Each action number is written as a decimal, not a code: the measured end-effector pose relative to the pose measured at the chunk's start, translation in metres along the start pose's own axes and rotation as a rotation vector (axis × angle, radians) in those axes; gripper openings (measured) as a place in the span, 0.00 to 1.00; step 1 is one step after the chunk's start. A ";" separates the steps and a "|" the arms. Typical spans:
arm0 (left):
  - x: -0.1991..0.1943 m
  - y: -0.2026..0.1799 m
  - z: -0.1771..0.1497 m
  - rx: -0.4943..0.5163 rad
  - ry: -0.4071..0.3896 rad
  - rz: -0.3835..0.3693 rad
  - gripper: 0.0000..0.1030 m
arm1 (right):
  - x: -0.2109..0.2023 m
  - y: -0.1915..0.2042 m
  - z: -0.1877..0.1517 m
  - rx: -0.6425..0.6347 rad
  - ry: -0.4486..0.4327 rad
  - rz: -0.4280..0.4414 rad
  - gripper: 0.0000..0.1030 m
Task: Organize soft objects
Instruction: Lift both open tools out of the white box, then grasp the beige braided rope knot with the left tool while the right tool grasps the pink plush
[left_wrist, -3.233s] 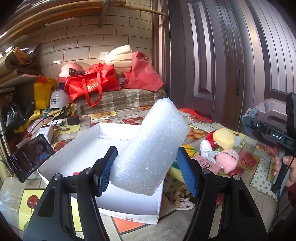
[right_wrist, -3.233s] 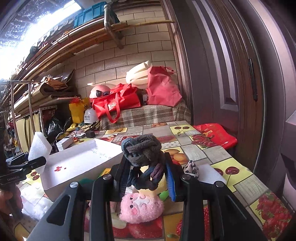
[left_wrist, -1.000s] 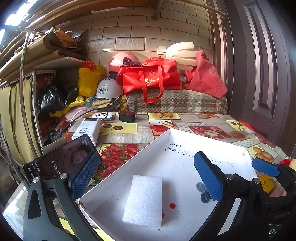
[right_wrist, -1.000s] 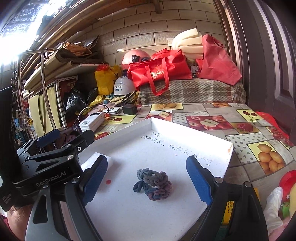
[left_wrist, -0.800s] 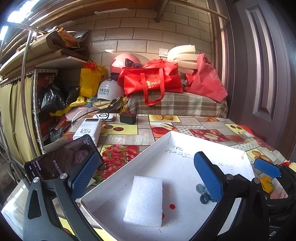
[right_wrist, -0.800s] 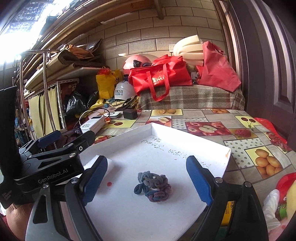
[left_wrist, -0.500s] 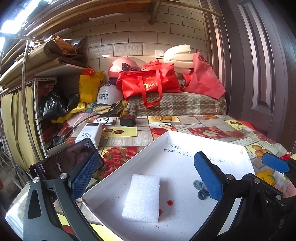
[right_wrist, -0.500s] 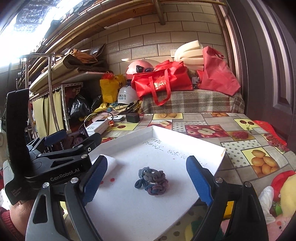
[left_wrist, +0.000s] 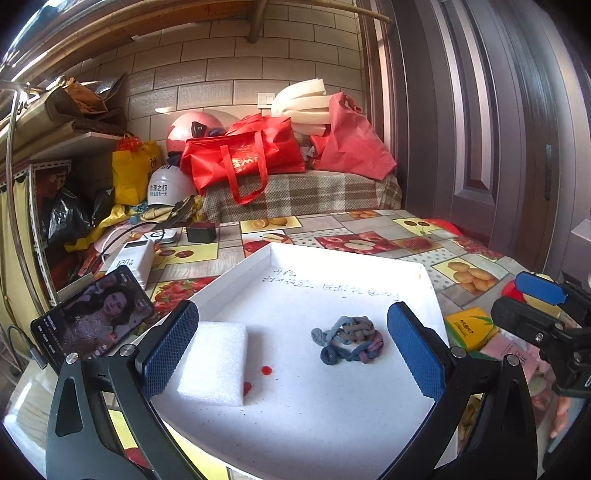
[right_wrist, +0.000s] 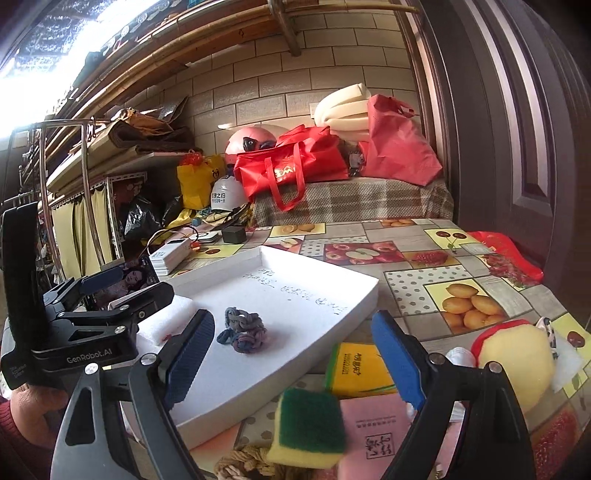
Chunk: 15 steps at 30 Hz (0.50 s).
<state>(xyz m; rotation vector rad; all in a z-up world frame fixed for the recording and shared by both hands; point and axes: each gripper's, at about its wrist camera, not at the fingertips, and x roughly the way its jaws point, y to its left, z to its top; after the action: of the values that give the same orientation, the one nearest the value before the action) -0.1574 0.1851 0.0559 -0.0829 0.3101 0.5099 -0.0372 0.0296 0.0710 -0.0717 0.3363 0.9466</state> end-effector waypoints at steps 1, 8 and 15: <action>-0.002 -0.006 -0.001 0.010 0.005 -0.024 1.00 | -0.004 -0.011 0.000 0.019 -0.003 -0.023 0.85; -0.012 -0.047 -0.004 0.090 0.060 -0.222 1.00 | -0.042 -0.099 -0.001 0.154 -0.013 -0.198 0.85; -0.036 -0.102 -0.013 0.231 0.136 -0.419 1.00 | -0.061 -0.128 -0.016 0.083 0.180 -0.130 0.85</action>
<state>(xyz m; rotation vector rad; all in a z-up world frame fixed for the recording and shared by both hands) -0.1411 0.0773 0.0548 0.0425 0.4693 0.0509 0.0291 -0.0970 0.0639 -0.1020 0.5308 0.7983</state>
